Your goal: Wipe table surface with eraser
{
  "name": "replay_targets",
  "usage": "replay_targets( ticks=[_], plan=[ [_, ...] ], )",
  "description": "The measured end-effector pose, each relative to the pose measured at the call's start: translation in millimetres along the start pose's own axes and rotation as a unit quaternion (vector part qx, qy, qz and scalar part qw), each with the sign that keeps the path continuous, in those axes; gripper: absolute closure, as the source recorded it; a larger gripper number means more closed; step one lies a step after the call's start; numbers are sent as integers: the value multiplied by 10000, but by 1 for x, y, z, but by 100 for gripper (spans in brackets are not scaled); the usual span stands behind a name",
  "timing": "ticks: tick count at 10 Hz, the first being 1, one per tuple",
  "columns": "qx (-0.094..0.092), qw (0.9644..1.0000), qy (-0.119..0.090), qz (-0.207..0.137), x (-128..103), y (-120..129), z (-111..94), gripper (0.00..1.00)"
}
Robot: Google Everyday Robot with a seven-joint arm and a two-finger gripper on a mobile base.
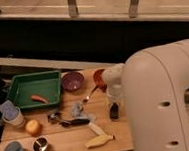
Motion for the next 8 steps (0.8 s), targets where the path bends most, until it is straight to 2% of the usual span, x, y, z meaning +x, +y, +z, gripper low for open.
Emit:
replay_targets(
  ticks=[2, 4, 5, 7, 8],
  plan=[
    [-13, 10000, -50, 62, -2, -14, -3, 100],
    [-63, 9999, -111, 38, -7, -12, -5, 100],
    [-102, 9998, -153, -5, -11, -4, -7, 100],
    [-218, 9992, -260, -187, -22, 31, -14, 100],
    [-290, 9986, -320, -317, -29, 59, -18, 100]
  ],
)
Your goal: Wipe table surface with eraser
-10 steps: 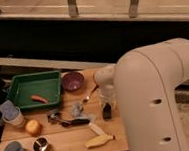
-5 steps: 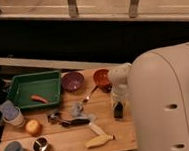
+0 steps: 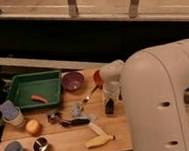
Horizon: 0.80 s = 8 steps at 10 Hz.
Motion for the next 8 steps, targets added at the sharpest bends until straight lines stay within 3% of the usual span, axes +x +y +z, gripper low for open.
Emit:
replay_targets(
  ticks=[2, 4, 6, 8],
  plan=[
    [-50, 9999, -46, -145, -8, 31, -2, 100],
    [-11, 9998, 10, -177, -9, 44, 0, 100],
    [61, 9999, 52, -85, -6, 37, 0, 100],
    [132, 9999, 18, 79, -2, 9, -5, 100]
  ],
)
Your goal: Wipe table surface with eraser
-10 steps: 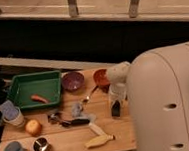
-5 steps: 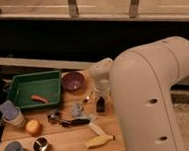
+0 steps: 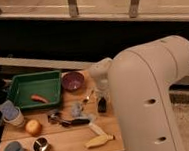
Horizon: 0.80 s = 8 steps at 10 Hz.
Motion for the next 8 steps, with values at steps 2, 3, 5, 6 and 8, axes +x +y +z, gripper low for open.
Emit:
replay_targets(
  ticks=[2, 3, 5, 6, 8],
  plan=[
    [9, 9999, -143, 53, 5, -37, -10, 100],
    [-23, 9998, -219, 36, 5, -44, -15, 100],
    [-85, 9993, -351, -56, 2, -46, -23, 100],
    [-170, 9989, -410, -136, -2, -38, -26, 100],
    [-346, 9978, -472, -298, -10, -11, -28, 100]
  ],
)
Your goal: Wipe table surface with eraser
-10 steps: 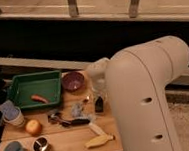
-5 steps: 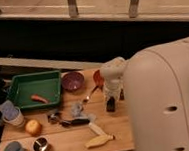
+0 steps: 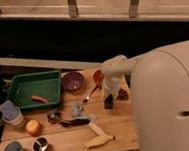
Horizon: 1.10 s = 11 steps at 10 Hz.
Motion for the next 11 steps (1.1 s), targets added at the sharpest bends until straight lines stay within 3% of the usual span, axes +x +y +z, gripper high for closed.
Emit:
replay_targets(
  ticks=[3, 5, 8, 11],
  plan=[
    [-122, 9997, 71, -175, -16, 56, 12, 100],
    [-119, 9996, 228, -127, -18, 70, 22, 100],
    [-34, 9991, 429, 38, -7, 56, 28, 100],
    [97, 9975, 612, 326, 19, 3, 28, 100]
  ],
)
